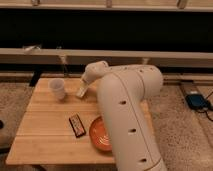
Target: Wipe the white sponge on the table
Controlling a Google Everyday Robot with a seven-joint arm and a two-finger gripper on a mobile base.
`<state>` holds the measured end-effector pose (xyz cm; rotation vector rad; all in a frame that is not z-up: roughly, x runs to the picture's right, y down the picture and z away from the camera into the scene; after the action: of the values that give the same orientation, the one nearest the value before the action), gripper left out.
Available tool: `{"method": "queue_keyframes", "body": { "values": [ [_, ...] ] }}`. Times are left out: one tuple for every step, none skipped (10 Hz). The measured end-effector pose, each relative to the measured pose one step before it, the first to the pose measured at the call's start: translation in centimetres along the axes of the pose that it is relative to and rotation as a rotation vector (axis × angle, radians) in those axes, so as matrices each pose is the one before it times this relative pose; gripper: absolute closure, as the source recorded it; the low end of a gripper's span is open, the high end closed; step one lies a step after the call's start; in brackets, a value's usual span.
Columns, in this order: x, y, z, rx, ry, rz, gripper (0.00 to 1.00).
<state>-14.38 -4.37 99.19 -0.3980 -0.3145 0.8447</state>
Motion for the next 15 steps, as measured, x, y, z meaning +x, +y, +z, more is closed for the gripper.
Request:
{"method": "queue_keyframes", "body": {
  "values": [
    [0.125, -0.4, -0.064, 0.00909, 0.00194, 0.01133, 1.0],
    [0.08, -0.315, -0.123, 0.00275, 0.0, 0.00633, 1.0],
    [0.046, -0.198, -0.08, -0.00205, -0.00025, 0.00309, 1.0],
    [-0.074, 0.148, 0.045, -0.04002, -0.00265, -0.00606, 0.98],
    [-0.078, 0.086, -0.081, -0.0489, -0.00576, -0.01447, 0.9],
    [0.042, -0.003, -0.121, -0.03027, -0.00627, -0.00959, 0.82],
    [-0.242, 0.376, 0.022, -0.03152, -0.01225, -0.00611, 0.72],
    [-0.251, 0.365, 0.09, -0.03443, -0.01252, -0.00678, 0.6],
    [-0.069, 0.117, -0.031, -0.01958, -0.0058, -0.005, 0.52],
    [-0.115, 0.149, -0.141, -0.02679, -0.00867, -0.00965, 0.4],
    [-0.307, 0.315, -0.017, -0.02232, -0.00699, -0.01398, 0.28],
    [-0.29, 0.25, 0.051, -0.01244, -0.00377, -0.00955, 0.22],
    [-0.194, 0.198, 0.032, -0.01151, -0.00182, -0.00919, 0.2],
    [-0.159, 0.103, -0.12, -0.01574, 0.00006, -0.01604, 0.2],
    [-0.116, 0.111, -0.163, -0.01029, 0.00225, -0.01722, 0.2]
  ]
}}
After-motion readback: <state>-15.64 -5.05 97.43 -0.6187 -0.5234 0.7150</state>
